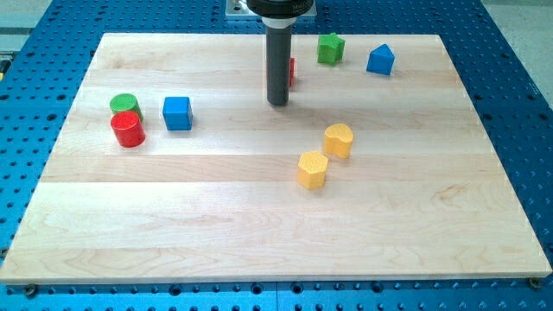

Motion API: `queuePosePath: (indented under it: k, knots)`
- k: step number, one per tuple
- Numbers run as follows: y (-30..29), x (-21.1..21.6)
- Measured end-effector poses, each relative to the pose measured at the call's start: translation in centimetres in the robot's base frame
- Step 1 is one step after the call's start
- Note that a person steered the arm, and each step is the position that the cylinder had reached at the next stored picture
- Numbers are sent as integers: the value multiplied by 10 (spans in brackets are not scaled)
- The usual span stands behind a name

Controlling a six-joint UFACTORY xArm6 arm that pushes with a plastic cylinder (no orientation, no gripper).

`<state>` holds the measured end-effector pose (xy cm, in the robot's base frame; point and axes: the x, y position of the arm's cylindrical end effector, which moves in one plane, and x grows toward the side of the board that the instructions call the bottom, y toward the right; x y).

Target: Push the red star into the green circle

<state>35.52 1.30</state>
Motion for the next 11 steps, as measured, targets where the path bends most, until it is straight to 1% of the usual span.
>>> queuePosePath:
  k: [1,3,4,6,7,8,9,10,11]
  knots:
    - [37,3]
    - [42,-45]
    - [41,-57]
    - [-14,-57]
    - [-13,-69]
    - [-58,-65]
    - [-117,-48]
    - [-123,-63]
    - [-140,-68]
